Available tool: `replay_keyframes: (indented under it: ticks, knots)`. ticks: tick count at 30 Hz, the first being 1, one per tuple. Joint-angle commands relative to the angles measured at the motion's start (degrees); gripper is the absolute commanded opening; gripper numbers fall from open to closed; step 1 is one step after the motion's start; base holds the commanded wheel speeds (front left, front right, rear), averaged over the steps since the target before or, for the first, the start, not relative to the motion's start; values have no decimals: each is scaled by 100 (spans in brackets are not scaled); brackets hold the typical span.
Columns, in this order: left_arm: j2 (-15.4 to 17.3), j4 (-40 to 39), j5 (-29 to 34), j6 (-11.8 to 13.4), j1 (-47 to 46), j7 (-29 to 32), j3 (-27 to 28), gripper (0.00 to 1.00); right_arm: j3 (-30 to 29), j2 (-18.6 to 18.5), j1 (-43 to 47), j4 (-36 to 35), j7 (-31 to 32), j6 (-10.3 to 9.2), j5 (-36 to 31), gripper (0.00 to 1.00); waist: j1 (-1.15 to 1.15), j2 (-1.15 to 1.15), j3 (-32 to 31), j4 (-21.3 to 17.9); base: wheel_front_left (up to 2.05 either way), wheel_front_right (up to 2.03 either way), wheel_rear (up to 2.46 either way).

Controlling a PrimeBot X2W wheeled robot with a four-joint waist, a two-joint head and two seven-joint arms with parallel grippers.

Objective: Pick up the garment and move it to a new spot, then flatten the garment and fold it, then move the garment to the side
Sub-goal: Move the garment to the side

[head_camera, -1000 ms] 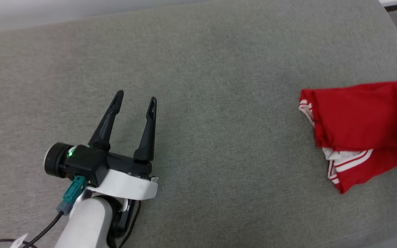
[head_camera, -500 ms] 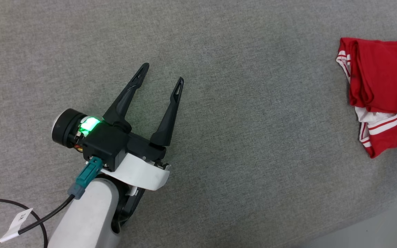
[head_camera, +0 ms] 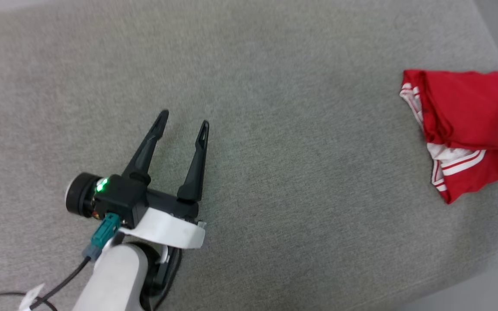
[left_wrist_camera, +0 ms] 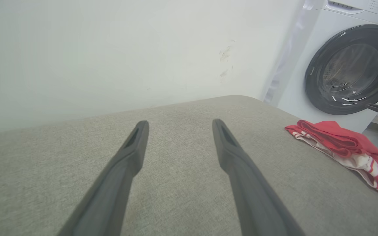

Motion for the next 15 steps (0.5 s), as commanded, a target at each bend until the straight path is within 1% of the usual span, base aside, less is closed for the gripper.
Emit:
replay_keyframes:
  ticks: [1,4,8,11,15]
  knots:
    - [-48,80,-51,46,142,-63,15,100,127,83,223,-117,-73,-6,100,100,0,0,-468,38,0,0,0]
    - [-139,196,-145,145,382,-118,43,100,505,266,583,-408,-104,-5,345,100,0,0,-842,114,0,0,0]
    - [-248,326,-252,252,670,-192,62,100,921,508,1241,-1042,20,-6,731,100,0,0,-1252,358,0,0,0]
    - [-305,430,-327,327,851,-236,116,100,1201,676,1773,-1639,135,-5,1017,100,0,0,-1462,591,0,0,0]
    - [-345,532,-376,361,1007,-273,120,100,1546,751,2381,-2333,291,-5,1434,100,0,0,-1632,978,0,0,0]
